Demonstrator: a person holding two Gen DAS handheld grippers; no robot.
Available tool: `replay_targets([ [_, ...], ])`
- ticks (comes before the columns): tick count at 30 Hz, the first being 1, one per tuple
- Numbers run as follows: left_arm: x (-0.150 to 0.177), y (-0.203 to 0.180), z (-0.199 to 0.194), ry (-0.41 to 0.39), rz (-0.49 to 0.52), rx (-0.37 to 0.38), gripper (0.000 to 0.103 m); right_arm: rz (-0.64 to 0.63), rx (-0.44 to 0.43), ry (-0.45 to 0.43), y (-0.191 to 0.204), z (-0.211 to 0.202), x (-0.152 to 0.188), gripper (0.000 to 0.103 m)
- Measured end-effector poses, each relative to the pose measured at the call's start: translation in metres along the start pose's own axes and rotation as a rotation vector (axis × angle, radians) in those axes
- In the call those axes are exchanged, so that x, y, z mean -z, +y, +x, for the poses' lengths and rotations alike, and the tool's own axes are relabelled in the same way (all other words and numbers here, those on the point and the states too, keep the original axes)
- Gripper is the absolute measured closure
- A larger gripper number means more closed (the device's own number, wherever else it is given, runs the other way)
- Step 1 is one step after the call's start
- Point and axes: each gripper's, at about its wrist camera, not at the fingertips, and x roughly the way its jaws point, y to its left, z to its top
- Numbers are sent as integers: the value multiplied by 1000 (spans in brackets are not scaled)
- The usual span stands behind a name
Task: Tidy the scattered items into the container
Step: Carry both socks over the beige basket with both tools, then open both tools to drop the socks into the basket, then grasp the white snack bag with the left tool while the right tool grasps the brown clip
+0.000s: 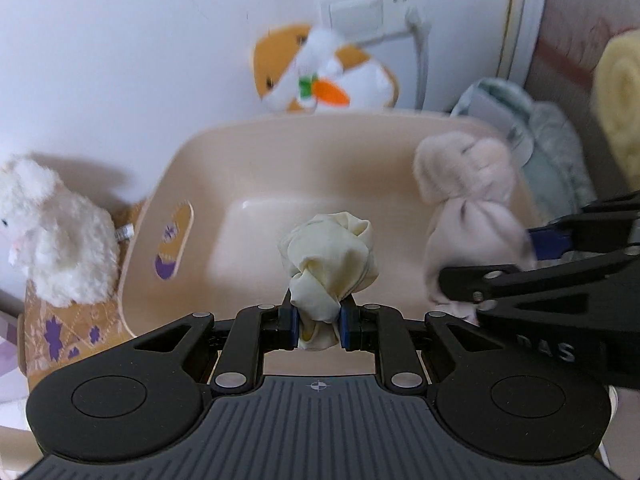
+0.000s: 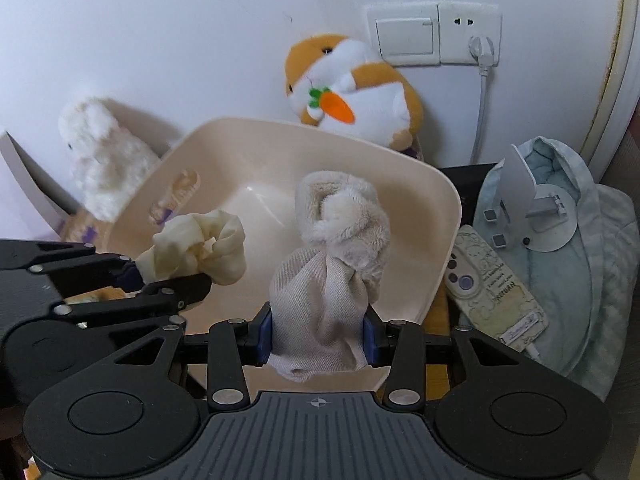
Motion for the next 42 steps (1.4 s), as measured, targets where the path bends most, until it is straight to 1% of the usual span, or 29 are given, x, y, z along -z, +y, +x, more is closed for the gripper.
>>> replay_targets([
  [3,0,4,13,31,-3,-5,85,-5,10,23,1,8,2,63],
  [6,0,6,17,25,6,-1,81,-41,36,28,5,11,3,61],
  [8,0,9,14,7,17,14,65,-70,52,30,9,12,4,57],
  [9,0,10,13,-1,17,6,60,-86,59,29,11,11,5,55],
  [10,0,12,11,-10,13,-5,51,-94,64,24,12,10,6,48],
  [11,0,15,9,-21,3,-11,43,-100,71,17,13,8,6,47],
  [12,0,19,6,-31,-14,-9,40,-104,69,9,14,6,7,42],
  [13,0,25,3,-35,-37,0,37,-104,71,1,14,3,7,35],
  [14,2,30,1,-37,-59,17,37,-101,75,-10,15,-1,7,31],
  [16,8,44,-5,-42,-97,67,37,-102,58,-38,17,-11,8,14],
  [18,15,54,-13,-55,-112,83,37,-123,57,-69,24,-24,10,5],
  [19,19,60,-18,-64,-113,84,37,-139,60,-86,28,-29,11,3],
  [21,28,71,-32,-90,-103,82,37,-172,60,-118,36,-42,15,0],
  [25,50,96,-62,-131,-114,65,37,-202,32,-177,52,-65,30,0],
  [27,63,108,-76,-145,-130,64,34,-189,-2,-205,57,-76,40,0],
  [28,70,113,-83,-152,-135,60,30,-183,-24,-209,59,-79,45,0],
  [29,76,117,-87,-155,-136,54,26,-179,-43,-211,62,-82,50,0],
  [30,84,121,-93,-155,-132,48,24,-181,-58,-212,65,-85,56,0],
  [34,117,134,-104,-129,-119,27,23,-196,-104,-224,78,-94,82,0],
  [36,138,139,-108,-110,-129,34,23,-221,-113,-207,86,-95,96,0],
  [42,196,142,-115,-57,-146,53,23,-331,-92,-114,108,-82,139,0],
])
